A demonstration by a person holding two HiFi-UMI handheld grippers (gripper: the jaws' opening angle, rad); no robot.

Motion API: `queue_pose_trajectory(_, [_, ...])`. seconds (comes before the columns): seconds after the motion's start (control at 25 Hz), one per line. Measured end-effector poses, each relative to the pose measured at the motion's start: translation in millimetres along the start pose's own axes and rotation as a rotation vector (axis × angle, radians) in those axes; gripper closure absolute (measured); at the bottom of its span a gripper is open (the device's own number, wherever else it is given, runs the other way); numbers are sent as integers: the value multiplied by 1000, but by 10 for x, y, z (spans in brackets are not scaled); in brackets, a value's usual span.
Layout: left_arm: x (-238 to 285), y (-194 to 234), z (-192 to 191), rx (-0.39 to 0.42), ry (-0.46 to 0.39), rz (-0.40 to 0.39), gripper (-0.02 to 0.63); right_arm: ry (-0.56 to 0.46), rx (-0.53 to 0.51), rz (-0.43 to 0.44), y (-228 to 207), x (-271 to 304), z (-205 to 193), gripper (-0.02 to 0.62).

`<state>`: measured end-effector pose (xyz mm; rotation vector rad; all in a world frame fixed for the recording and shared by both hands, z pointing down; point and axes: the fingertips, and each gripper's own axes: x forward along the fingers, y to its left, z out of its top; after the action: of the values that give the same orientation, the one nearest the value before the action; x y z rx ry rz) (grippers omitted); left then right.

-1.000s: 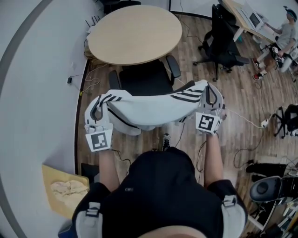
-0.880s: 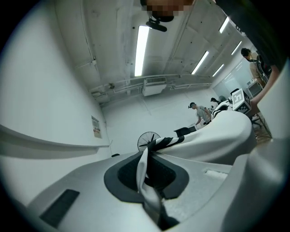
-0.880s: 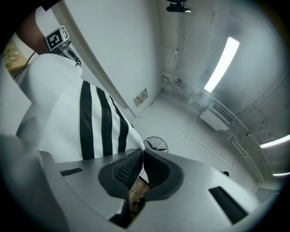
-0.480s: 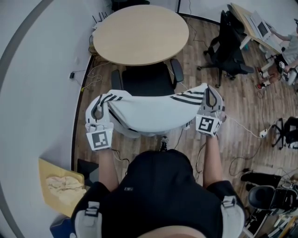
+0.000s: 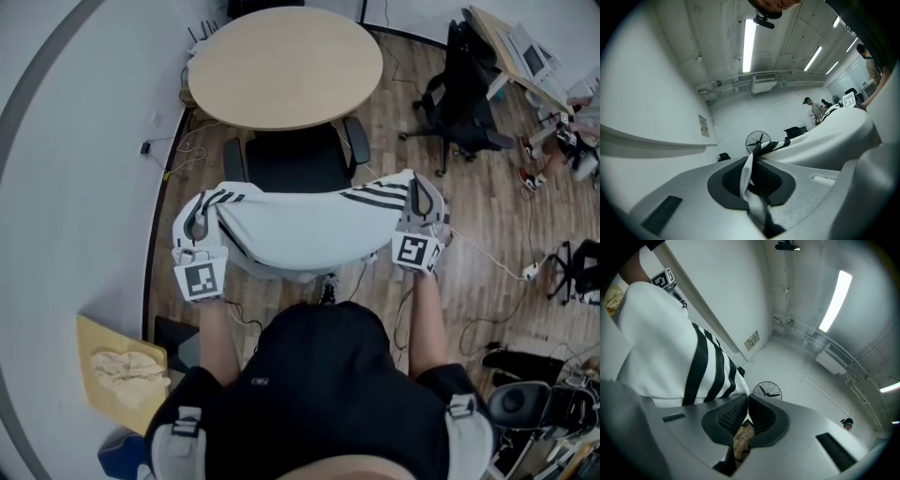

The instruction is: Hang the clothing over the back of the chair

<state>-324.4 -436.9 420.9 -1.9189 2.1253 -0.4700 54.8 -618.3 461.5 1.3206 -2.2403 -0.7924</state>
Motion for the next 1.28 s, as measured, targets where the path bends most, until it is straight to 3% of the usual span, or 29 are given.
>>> queue_pose_trajectory(0.28, [-71, -133, -237, -36, 38, -8, 595, 26, 20, 29, 112, -49, -140, 592])
queue_pose_trajectory(0.56, [-200, -338, -522, -43, 93, -78, 594, 62, 25, 74, 326, -273, -244, 591])
queue_pose_trajectory(0.88, [-432, -607, -557, -67, 82, -201, 594, 117, -7, 96, 575, -622, -233, 558])
queue_pose_trajectory(1.28, [-744, -668, -495, -48, 37, -267, 563, 203, 24, 57, 852, -1374, -331, 565])
